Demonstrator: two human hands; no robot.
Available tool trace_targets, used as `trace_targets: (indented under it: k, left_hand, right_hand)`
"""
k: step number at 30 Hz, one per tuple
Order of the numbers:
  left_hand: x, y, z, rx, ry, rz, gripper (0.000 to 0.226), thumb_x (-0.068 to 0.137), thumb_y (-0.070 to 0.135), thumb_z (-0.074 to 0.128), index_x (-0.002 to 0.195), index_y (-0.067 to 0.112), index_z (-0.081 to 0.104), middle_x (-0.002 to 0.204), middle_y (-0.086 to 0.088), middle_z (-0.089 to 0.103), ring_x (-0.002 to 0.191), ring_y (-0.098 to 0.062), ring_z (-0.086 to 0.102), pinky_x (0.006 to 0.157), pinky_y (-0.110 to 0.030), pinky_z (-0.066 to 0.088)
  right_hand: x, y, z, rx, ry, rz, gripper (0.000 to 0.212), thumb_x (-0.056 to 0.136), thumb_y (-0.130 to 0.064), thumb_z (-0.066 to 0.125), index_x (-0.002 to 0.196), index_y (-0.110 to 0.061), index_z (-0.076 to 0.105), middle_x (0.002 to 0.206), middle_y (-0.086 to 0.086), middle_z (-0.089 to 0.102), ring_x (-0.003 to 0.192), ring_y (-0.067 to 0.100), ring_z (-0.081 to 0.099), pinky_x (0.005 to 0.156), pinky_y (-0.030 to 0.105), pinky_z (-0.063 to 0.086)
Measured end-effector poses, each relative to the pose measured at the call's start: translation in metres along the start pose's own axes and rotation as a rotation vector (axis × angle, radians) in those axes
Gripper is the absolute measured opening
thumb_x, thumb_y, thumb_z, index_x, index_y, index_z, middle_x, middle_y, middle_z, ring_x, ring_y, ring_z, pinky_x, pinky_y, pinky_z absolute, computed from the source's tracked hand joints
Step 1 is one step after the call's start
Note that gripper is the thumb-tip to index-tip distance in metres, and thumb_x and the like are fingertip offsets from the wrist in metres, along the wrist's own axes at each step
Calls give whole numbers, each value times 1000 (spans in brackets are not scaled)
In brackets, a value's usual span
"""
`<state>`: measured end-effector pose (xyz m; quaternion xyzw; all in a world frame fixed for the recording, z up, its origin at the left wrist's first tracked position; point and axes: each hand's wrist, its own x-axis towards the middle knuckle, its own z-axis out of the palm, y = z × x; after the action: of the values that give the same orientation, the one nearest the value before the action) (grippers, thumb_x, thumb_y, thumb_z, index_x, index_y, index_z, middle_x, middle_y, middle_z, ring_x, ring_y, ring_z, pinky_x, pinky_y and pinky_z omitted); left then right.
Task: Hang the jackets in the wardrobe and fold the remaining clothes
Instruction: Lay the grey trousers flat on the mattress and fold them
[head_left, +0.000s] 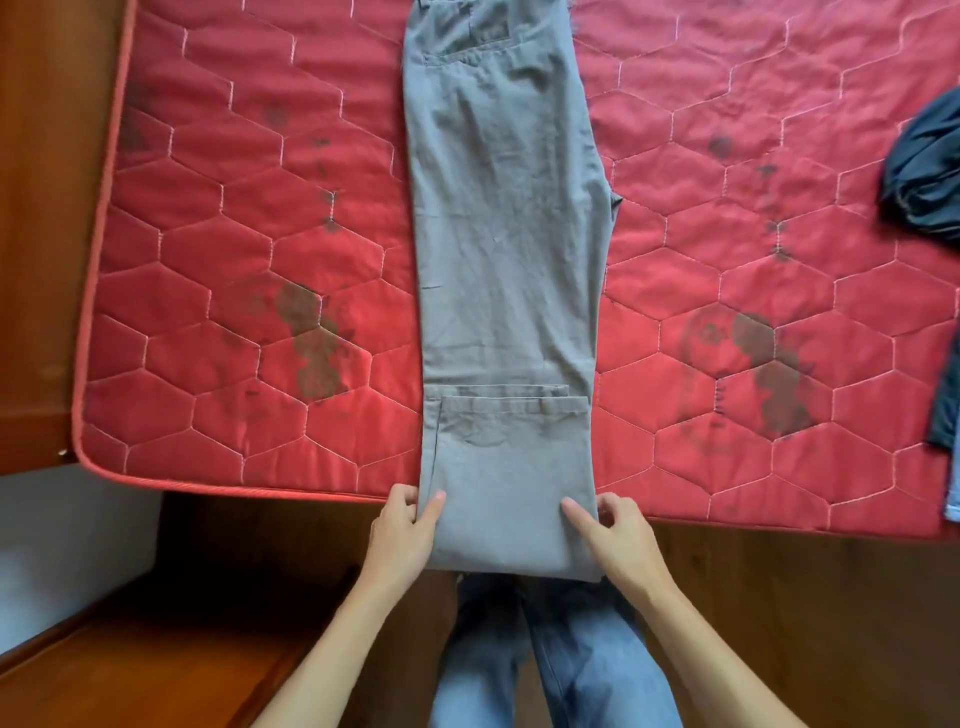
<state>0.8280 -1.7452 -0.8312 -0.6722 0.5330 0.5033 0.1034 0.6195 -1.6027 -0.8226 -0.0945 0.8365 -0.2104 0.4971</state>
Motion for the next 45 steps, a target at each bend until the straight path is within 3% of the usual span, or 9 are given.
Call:
trace_targets:
  k: [4, 7, 10, 15, 22, 27, 33, 41, 45]
  left_hand:
    - [-20, 22, -5, -5, 55, 207, 47, 102, 27, 49, 141, 46, 31, 70, 15, 56, 65, -1, 56, 66, -30, 43]
    - [-18, 35, 0, 20, 9, 288, 54, 102, 24, 51, 150, 39, 33, 134, 14, 58, 123, -3, 52, 101, -23, 38]
    - [-3, 37, 7, 31, -37, 171, 55, 100, 30, 54, 151, 32, 34, 151, 7, 45, 141, -19, 41, 113, -29, 32]
    - [17, 34, 11, -45, 23, 16, 38, 94, 39, 62, 125, 47, 41, 111, -2, 66, 104, -27, 63, 93, -45, 50]
    - [26, 25, 7, -92, -21, 105, 23, 93, 41, 64, 89, 19, 57, 83, -5, 64, 77, -21, 59, 73, -42, 47]
    - [25, 17, 6, -242, 19, 97, 33, 93, 60, 50, 93, 27, 52, 70, -15, 60, 63, -21, 54, 62, -47, 46]
    - [23, 14, 9, -257, -9, -38, 48, 82, 59, 70, 117, 34, 49, 96, 2, 76, 96, -14, 72, 91, -43, 56]
    - [-7, 11, -2, -254, -251, -77, 26, 93, 21, 69, 118, 15, 69, 110, 4, 74, 105, -14, 69, 94, -32, 55]
    - [-28, 41, -13, -418, -204, -62, 25, 99, 21, 59, 123, 20, 66, 114, 4, 74, 107, -15, 70, 96, -37, 55]
  right_hand:
    - [-3, -15, -11, 145, -16, -27, 14, 92, -32, 68, 99, -22, 61, 101, -8, 68, 94, 7, 65, 82, 31, 51]
    - [4, -23, -10, 58, 31, -92, 15, 90, -28, 69, 102, -26, 60, 108, -6, 60, 98, 9, 59, 84, 27, 44]
    - [19, -36, -8, 50, 41, -97, 20, 86, -25, 73, 102, -28, 61, 108, -4, 55, 97, 10, 57, 81, 21, 43]
    - [40, -48, 6, 168, -19, -101, 19, 85, -16, 71, 99, -27, 66, 97, -12, 72, 93, 10, 66, 85, 32, 53]
    - [39, -58, 6, 278, -220, -189, 45, 90, 10, 55, 78, -28, 77, 79, -17, 71, 73, 0, 58, 64, 11, 42]
    - [47, -60, -2, 514, -88, -140, 32, 93, 6, 59, 102, -21, 72, 99, -5, 78, 92, 11, 72, 88, 31, 57]
    - [46, -35, -1, 202, 233, -53, 29, 86, -29, 76, 112, -23, 63, 103, -7, 67, 94, 4, 63, 89, 29, 51]
    - [6, 11, -20, -36, -162, 103, 31, 85, -56, 69, 102, -30, 67, 101, -17, 68, 97, 5, 64, 89, 29, 49]
    - [2, -5, -37, -51, -303, 101, 33, 91, -42, 64, 75, -13, 69, 76, -10, 67, 74, 9, 58, 69, 29, 42]
